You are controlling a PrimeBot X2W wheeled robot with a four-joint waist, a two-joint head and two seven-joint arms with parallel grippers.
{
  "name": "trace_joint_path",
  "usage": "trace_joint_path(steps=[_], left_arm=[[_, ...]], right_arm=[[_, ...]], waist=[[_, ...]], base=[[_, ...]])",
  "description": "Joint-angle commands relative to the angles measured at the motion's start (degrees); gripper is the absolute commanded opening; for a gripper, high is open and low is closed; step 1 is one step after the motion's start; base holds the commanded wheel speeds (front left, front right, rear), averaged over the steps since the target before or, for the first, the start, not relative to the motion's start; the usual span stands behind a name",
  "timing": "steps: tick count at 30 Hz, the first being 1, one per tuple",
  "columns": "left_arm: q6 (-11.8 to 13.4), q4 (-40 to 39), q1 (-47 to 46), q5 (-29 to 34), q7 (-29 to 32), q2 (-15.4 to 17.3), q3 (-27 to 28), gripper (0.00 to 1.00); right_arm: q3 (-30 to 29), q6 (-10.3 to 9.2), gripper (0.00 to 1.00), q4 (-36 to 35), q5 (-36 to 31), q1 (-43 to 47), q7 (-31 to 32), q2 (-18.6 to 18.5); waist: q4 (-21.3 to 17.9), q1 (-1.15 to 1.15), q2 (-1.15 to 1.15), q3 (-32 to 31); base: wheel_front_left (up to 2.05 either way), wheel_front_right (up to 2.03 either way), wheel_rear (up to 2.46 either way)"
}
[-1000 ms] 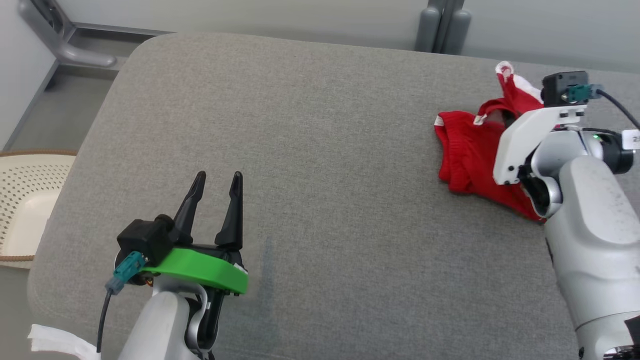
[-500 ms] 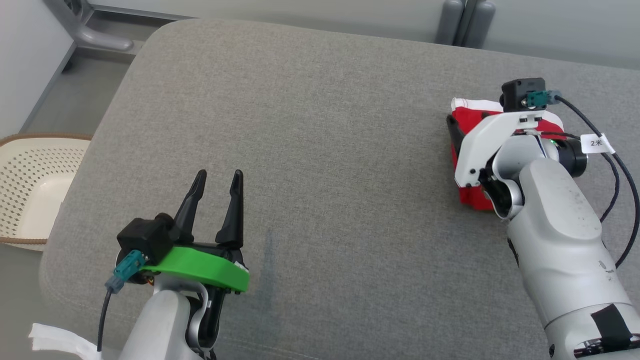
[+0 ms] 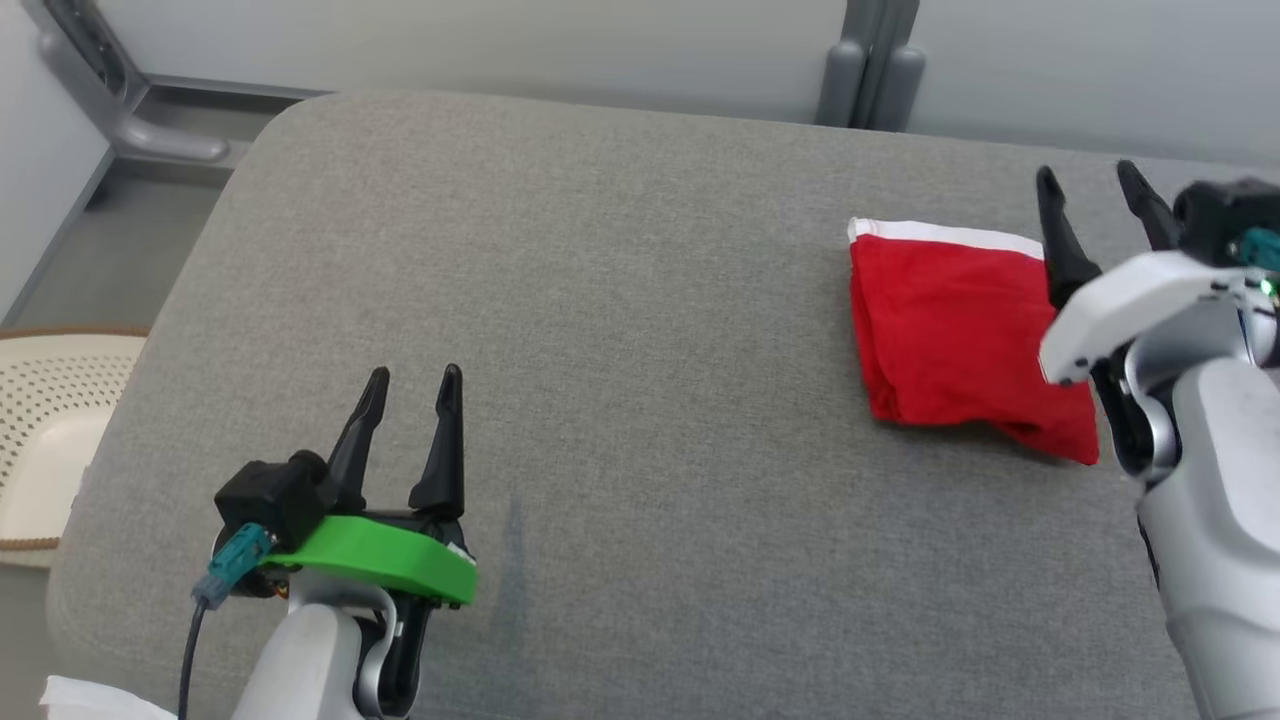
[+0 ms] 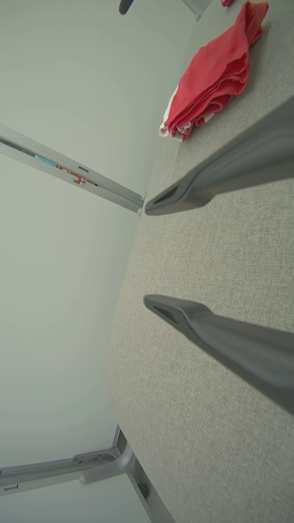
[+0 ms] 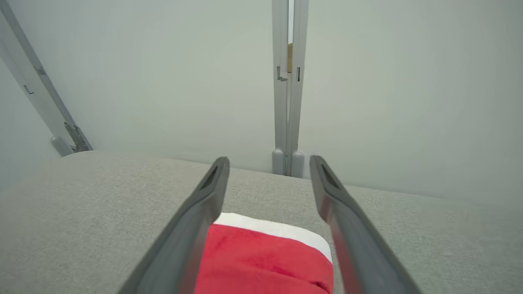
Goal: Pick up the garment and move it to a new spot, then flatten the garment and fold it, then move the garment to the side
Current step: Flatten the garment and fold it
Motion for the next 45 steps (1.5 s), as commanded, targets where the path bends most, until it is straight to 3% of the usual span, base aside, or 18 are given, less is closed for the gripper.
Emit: trace_joint_path(steps=[1,9,19,34,45], left_arm=[[-0.1,0.3,1.3,0.9,0.0,0.6,0.7,1.00],[-0.1,0.0,4.2,1.5,0.0,1.2,3.8,1.00],[-0.1,-1.3,8.4,3.9,0.0,1.7,7.3,1.00],[-0.1,-1.6,10.6,5.4,0.0,1.0,9.1,1.00],[-0.1,-1.6,10.0,5.7,0.0,1.0,8.5,1.00]], right_arm=[[-0.9,-0.07,1.00,-1.5,-1.6,3.4,-1.4,0.3],[-2.9,-0.08,1.00,-9.4,-3.7,16.9,-6.4,3.1],[-1.7,-0.07,1.00,-14.2,-4.3,24.1,-7.9,6.0],[-0.8,-0.07,1.00,-15.8,-3.3,27.9,-6.0,8.6],[-2.3,-0.08,1.00,-15.4,-4.5,28.4,-5.8,9.2]], waist=[[-2.1,0.00,0.00,-1.9],[-7.3,0.00,0.00,-4.5],[-11.7,0.00,0.00,-6.1],[-13.7,0.00,0.00,-7.1],[-12.9,0.00,0.00,-6.4]], base=[[0.00,0.00,0.00],[0.00,0.00,0.00],[0.00,0.00,0.00],[0.00,0.00,0.00],[0.00,0.00,0.00]])
